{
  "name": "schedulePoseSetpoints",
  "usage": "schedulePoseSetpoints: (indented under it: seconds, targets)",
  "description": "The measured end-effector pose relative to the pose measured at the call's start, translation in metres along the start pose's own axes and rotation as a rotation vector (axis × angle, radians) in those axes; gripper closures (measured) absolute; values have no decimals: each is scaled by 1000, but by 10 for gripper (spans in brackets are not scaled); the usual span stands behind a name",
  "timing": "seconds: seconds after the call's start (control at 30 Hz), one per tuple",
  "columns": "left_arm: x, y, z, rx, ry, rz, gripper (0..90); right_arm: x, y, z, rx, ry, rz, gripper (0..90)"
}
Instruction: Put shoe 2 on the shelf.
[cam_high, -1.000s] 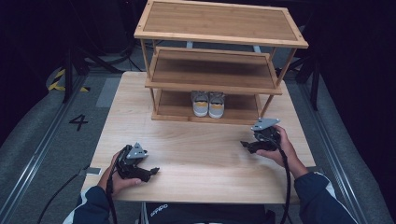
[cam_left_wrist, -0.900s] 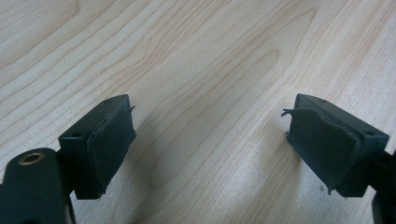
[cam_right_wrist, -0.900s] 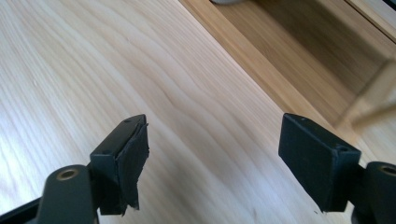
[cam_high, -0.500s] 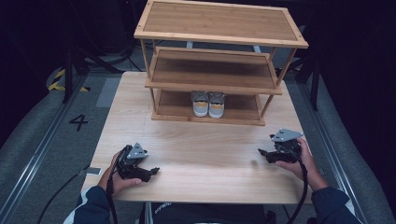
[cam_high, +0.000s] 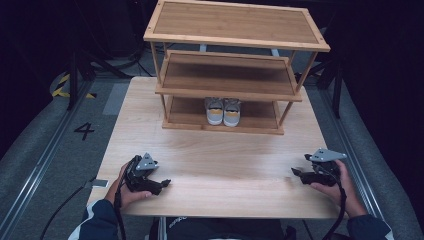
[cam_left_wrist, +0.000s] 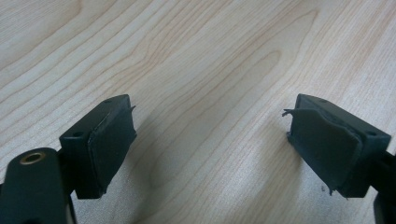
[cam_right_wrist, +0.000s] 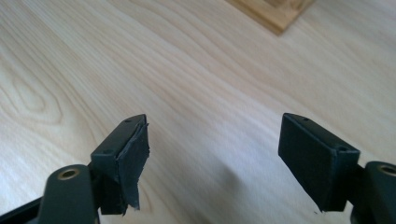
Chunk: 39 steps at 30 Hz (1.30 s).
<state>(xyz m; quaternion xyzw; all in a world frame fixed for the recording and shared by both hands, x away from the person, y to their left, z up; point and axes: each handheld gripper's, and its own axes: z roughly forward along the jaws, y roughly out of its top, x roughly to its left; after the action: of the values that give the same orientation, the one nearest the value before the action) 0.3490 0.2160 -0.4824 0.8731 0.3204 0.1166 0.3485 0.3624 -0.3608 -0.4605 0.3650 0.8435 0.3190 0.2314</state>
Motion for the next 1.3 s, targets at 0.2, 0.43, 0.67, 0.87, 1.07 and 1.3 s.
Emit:
schedulePoseSetpoints:
  seconds: [0.2, 0.43, 0.67, 0.87, 1.07, 1.3]
  targets:
    - [0, 0, 0, 0, 0, 0, 143, -7, -22, -9, -10, -6, 50, 251]
    - [0, 0, 0, 0, 0, 0, 143, -15, -46, -17, -19, -12, 138, 241]
    - [0, 0, 0, 0, -1, -1, 143, -20, -61, -19, -30, -5, 232, 215]
    - [0, 0, 0, 0, -1, 0, 143, -20, -61, -19, -27, -13, 240, 195]
    - [0, 0, 0, 0, 1, 0, 143, -20, -61, -19, -27, -12, 241, 194]
    - [0, 0, 0, 0, 0, 0, 143, -21, -62, -19, -28, -17, 246, 198]
